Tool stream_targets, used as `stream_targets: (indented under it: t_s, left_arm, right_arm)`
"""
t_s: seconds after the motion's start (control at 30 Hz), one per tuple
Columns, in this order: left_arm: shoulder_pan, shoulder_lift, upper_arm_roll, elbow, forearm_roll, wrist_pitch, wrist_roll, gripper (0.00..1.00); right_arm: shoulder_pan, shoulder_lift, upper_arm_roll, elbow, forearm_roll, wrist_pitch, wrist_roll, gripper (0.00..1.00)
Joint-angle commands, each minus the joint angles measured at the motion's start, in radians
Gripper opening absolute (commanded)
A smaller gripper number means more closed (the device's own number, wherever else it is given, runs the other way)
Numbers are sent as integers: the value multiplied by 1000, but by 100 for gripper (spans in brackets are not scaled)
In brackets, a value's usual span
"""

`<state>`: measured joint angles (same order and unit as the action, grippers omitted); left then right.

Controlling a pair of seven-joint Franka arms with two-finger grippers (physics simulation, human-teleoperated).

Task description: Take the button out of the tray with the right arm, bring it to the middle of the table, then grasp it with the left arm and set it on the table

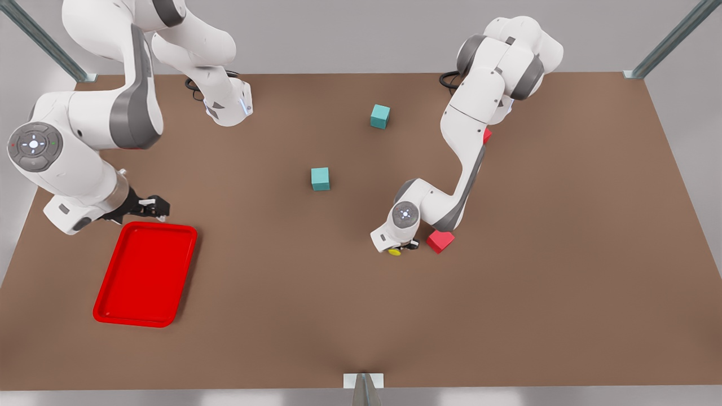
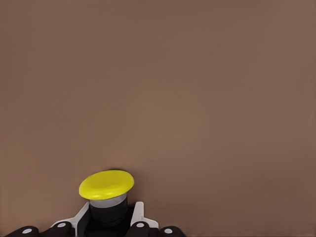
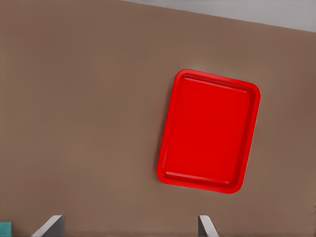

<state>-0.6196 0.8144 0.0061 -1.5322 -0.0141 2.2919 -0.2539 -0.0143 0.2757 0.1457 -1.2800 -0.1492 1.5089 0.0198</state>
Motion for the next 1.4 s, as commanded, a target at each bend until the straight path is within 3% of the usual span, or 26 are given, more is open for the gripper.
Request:
stream_targets:
  t_s: [0.0,0.23,0.33,0.4,0.5,0.6,0.67,0.83,0.93,1.37]
  left_arm:
    - [0,-6,0,3,-3,-22,59,48]
    - [0,-44,2,38,-58,-80,-36,48]
    - [-11,-52,2,84,-73,-152,-323,48]
    - [-46,-51,20,133,-24,-152,-804,48]
    - [-58,-47,21,173,513,-222,-1640,48]
    - [-80,-40,48,175,905,-497,-1754,48]
    - [-97,-28,46,175,1025,-598,-1860,48]
    - [-183,134,44,346,1260,-526,-2021,48]
    - [-192,198,44,362,1359,-474,-2085,48]
    - [-186,292,37,357,1355,-304,-2289,48]
  right_arm:
    - [4,-1,0,1,-1,-2,-73,100]
    - [-3,-6,0,1,0,-21,-75,100]
    - [5,-9,0,2,0,-22,-73,100]
    - [2,-9,0,2,0,-22,-73,100]
    - [-3,-9,0,2,-3,-22,-75,100]
    - [-4,-7,0,2,-3,-22,-73,100]
    - [-4,-7,-1,2,-3,-22,-73,100]
    - [-6,-7,-5,2,-4,-22,-73,100]
    - [-6,-6,-5,2,-4,-22,-73,100]
    - [-6,-4,-5,1,-6,-21,-73,100]
